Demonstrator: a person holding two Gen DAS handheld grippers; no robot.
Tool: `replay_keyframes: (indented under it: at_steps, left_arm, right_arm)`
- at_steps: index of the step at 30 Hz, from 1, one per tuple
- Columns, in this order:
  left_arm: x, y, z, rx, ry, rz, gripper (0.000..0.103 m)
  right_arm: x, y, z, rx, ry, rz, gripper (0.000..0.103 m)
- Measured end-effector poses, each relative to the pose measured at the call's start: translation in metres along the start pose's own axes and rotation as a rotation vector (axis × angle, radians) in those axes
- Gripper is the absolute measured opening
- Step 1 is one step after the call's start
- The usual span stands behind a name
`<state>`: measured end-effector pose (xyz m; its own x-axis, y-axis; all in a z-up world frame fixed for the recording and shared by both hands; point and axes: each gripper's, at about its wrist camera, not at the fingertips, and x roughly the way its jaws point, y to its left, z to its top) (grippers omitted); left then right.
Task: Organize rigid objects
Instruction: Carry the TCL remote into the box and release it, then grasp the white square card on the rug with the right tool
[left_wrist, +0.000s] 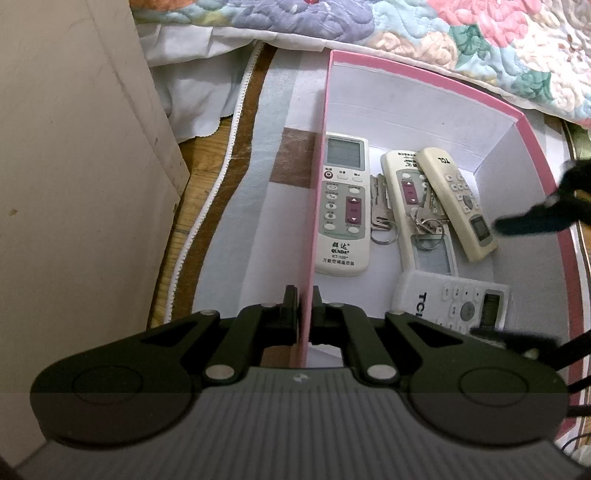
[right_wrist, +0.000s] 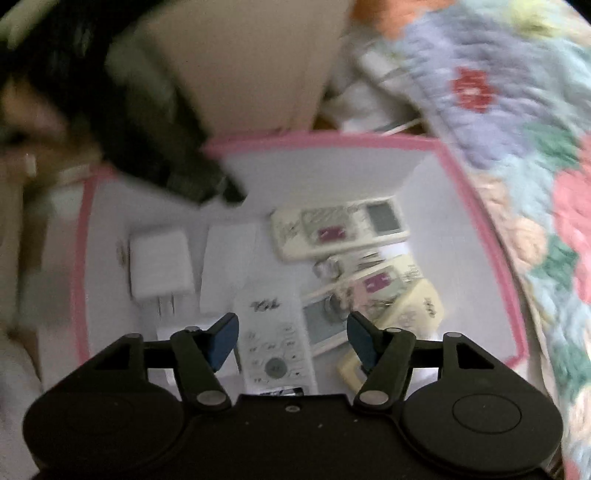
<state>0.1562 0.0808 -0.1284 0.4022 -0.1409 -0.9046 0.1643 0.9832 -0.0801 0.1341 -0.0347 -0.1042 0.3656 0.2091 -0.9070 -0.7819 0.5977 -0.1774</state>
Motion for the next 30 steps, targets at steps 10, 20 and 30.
replay_keyframes:
  at_steps: [10,20,30]
  left_arm:
    - [0.000,-0.008,-0.002,0.030,-0.012,0.042,0.004]
    - [0.000,0.001,0.001,-0.023,-0.002,0.012,0.004]
    - [0.001,0.000,0.001,-0.028,0.009,0.012,0.005]
  right_arm:
    - [-0.067,-0.052,-0.037,0.615,-0.067,0.034,0.069]
    - [-0.104,-0.088,-0.109,0.929,-0.102,-0.043,0.074]
    - [-0.040,-0.131,-0.207,1.197,0.006,-0.085,0.073]
